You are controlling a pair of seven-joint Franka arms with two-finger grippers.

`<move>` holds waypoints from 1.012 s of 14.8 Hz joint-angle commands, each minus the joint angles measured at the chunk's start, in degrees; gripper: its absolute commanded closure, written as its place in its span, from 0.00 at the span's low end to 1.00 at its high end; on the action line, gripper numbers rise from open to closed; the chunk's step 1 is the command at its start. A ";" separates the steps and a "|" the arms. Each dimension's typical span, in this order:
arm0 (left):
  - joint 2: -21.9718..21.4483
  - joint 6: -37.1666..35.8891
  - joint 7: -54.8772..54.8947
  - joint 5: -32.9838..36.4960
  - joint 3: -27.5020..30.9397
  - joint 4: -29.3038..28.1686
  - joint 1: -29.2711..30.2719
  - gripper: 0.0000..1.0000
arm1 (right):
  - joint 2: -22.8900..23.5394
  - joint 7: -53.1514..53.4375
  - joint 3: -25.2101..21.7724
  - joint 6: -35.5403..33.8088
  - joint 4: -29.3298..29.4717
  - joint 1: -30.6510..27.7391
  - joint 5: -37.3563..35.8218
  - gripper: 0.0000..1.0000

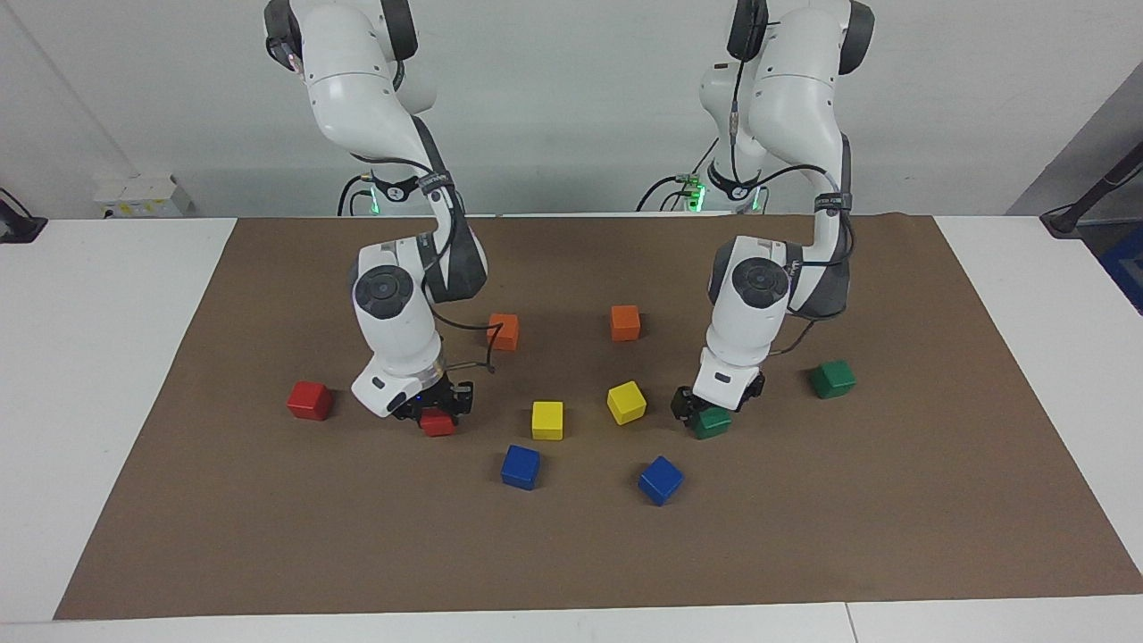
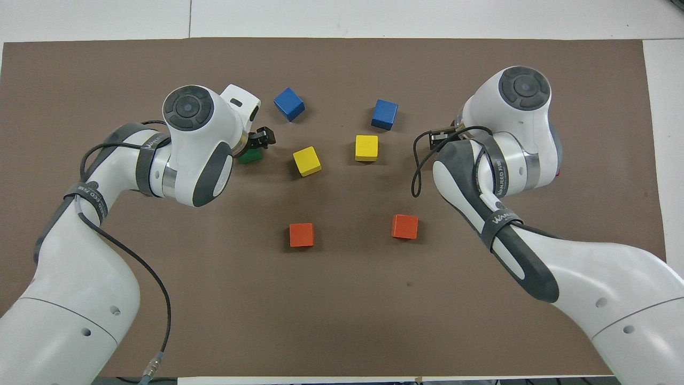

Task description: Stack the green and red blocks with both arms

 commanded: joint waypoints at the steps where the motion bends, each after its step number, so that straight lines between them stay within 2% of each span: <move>1: 1.42 0.80 -0.85 0.84 0.78 1.64 -0.82 0.00 | -3.58 0.57 0.30 -6.10 3.33 -4.01 0.32 1.00; 4: 1.42 0.80 -1.03 0.93 0.78 1.38 -0.91 0.01 | -4.91 -3.63 0.39 -7.69 3.25 -10.08 0.40 1.00; 7: 1.42 0.71 -1.12 0.93 0.78 1.12 -1.00 0.15 | -5.70 -8.03 0.39 -7.69 1.32 -14.22 0.40 1.00; 8: 1.42 0.45 -1.12 0.93 0.78 1.12 -1.00 0.28 | -5.88 -8.83 0.39 -7.60 0.88 -15.36 0.40 1.00; 9: 1.34 -0.42 -1.03 0.84 0.78 1.55 -0.91 0.58 | -6.40 -9.79 0.39 -7.26 0.00 -16.24 0.40 1.00; 10: 1.33 -1.82 -1.03 0.67 0.78 2.08 -0.82 1.00 | -6.58 -10.67 0.39 -6.82 -0.70 -16.68 0.40 1.00; 13: 1.51 -8.85 -0.59 1.02 0.78 6.73 -0.12 1.00 | -7.54 -10.95 0.48 -5.68 -3.16 -17.39 0.49 1.00; 15: -0.50 -11.58 0.89 1.19 1.04 6.39 1.10 1.00 | -8.77 -10.86 0.48 -2.96 -6.58 -17.39 0.49 1.00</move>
